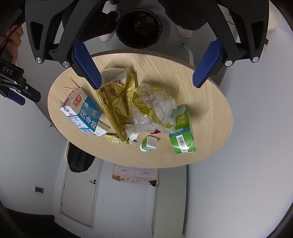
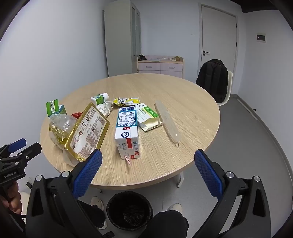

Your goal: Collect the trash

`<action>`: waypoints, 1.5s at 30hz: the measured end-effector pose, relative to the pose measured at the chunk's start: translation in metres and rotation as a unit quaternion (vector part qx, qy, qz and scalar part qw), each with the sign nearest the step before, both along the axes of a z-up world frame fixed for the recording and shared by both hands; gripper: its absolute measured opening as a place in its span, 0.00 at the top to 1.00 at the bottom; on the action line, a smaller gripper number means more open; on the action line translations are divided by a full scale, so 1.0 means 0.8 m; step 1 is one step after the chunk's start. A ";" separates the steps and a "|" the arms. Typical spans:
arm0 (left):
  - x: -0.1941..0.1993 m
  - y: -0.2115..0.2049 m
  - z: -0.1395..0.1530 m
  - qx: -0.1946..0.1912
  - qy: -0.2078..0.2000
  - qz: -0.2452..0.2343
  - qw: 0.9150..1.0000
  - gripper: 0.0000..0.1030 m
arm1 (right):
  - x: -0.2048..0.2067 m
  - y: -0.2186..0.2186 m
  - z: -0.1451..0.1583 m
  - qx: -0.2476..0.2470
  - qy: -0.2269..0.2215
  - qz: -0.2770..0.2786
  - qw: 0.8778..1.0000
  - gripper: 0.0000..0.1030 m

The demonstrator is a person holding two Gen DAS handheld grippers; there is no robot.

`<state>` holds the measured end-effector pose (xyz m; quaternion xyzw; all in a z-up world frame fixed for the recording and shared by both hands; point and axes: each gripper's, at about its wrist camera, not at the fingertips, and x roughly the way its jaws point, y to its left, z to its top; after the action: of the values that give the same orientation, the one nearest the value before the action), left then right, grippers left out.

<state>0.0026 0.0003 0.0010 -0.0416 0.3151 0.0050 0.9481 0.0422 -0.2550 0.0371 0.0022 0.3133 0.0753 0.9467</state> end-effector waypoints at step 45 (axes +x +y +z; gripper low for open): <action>-0.007 -0.005 -0.002 0.002 0.006 -0.015 1.000 0.06 | -0.011 0.001 0.001 -0.002 0.000 0.004 1.000 0.06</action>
<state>-0.0028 -0.0038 -0.0008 -0.0351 0.3213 -0.0081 0.9463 0.0337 -0.2545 0.0377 -0.0005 0.3137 0.0785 0.9463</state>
